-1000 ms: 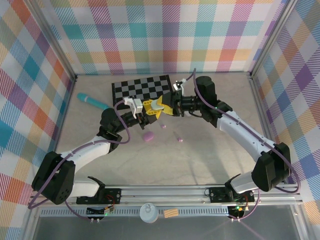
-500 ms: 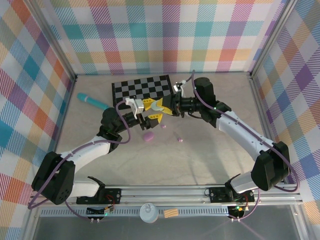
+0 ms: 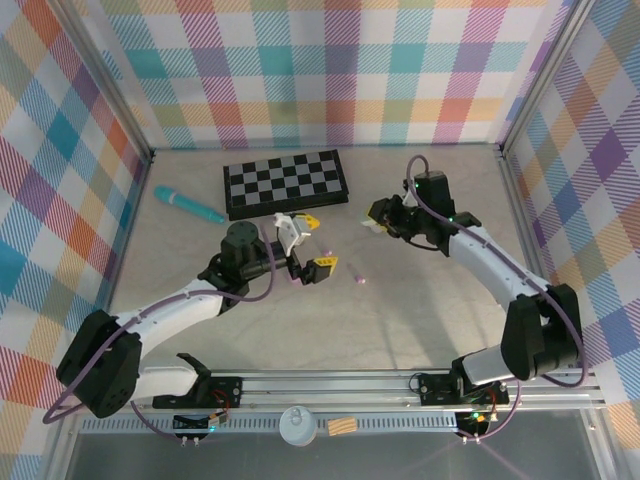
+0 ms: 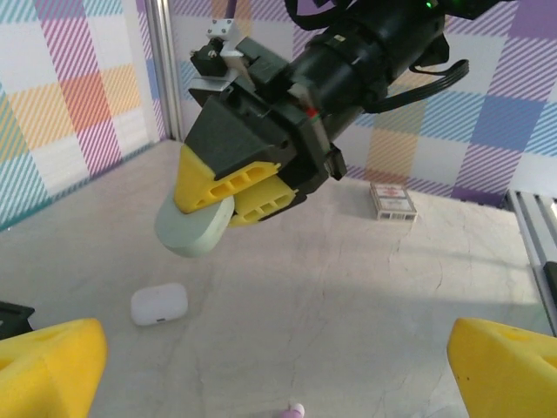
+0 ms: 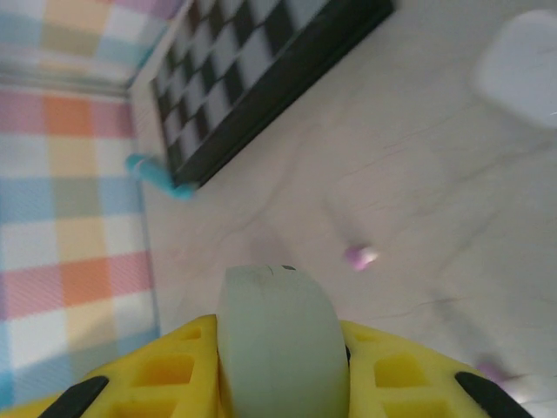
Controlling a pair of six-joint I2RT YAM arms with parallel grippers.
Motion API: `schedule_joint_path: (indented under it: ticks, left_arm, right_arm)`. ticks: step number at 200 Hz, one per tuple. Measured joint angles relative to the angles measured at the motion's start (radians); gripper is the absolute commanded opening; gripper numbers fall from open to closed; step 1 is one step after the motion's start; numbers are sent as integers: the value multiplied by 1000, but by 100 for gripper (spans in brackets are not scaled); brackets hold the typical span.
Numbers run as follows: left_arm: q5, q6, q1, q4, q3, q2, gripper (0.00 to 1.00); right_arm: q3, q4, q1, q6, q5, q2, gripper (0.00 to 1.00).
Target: Insert wireless bluetooth earbuds into charging case
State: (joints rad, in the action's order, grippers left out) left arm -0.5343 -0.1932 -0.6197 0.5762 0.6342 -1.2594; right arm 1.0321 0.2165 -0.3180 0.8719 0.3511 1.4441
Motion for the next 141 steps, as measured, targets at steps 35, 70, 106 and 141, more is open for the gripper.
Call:
schedule_joint_path:
  ticks: [35,70,106,141]
  left_arm:
    - [119,-1,-62,37,-21,-78,100]
    - [198,13,-91,82,-25,-157,100]
    - [228,17,-101,108,-25,-172,100]
    - [242,17,-101,111,-25,-172,100]
  right_arm:
    - [2,-32,59,-21,-71,130,21]
    - [90,-47,111,-33,-105,287,21]
    - [181,-57,163,-43,-141,412,23]
    - [235,-53,195,-48,-160,492,26]
